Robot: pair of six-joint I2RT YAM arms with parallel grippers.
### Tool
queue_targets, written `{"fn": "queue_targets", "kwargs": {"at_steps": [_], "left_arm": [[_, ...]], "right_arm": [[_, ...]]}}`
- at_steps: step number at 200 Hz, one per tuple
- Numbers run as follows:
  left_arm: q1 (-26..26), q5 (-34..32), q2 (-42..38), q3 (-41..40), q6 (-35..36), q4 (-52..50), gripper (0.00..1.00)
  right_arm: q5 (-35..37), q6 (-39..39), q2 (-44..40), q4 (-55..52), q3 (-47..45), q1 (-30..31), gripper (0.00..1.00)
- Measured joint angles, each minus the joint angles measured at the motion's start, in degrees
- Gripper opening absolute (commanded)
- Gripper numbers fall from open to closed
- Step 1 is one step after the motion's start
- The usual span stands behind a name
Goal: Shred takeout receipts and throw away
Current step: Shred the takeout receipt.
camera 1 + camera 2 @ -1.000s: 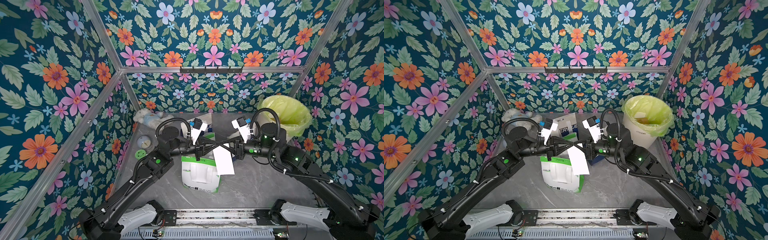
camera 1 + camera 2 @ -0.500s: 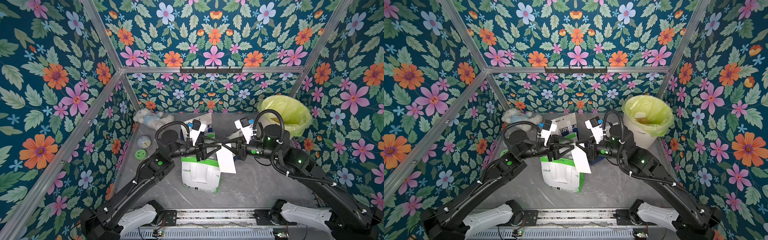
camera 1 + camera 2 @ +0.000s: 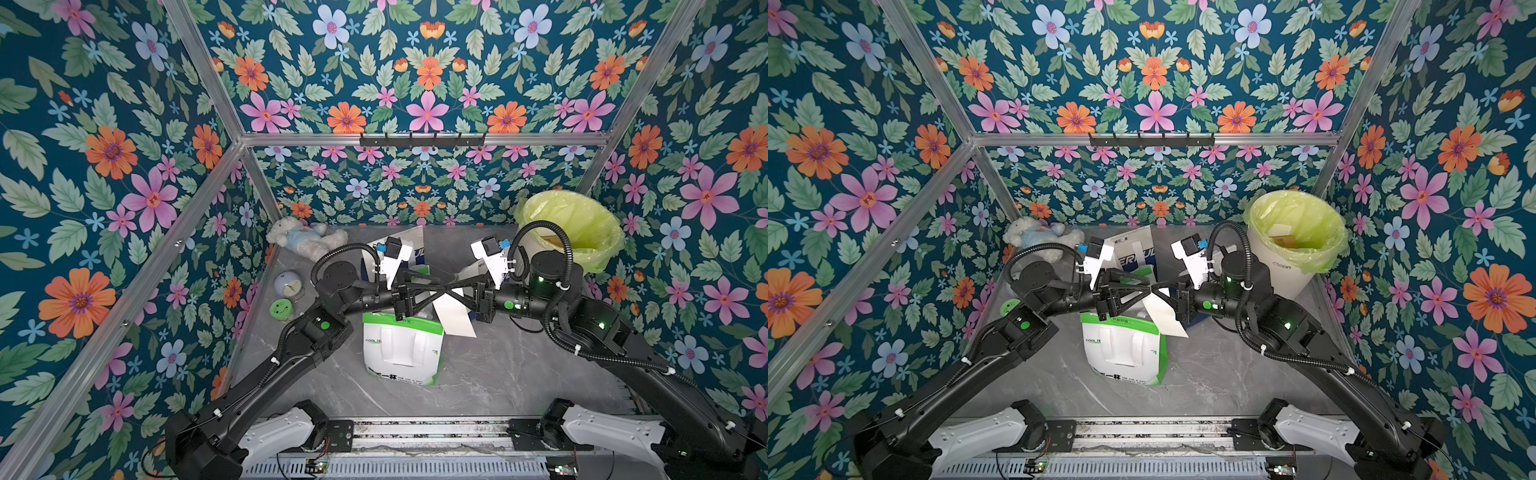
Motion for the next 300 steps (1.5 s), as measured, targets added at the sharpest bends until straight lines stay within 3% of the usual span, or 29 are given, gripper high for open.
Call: {"fn": "queue_targets", "kwargs": {"at_steps": [71,167,300], "left_arm": [[-0.09,0.42,0.92,-1.6,-2.99,5.33,0.44],[-0.33,3.65,3.04,-0.48,-6.45,8.85,0.15],[-0.48,3.34,2.14,-0.92,-6.64,7.93,0.04]], "right_arm": [[-0.52,0.74,-0.68,1.55,-0.52,-0.48,0.0],[-0.92,1.38,-0.9,1.86,-0.52,-0.98,0.0],[-0.9,1.57,-0.98,1.88,-0.66,-1.18,0.0]]}}
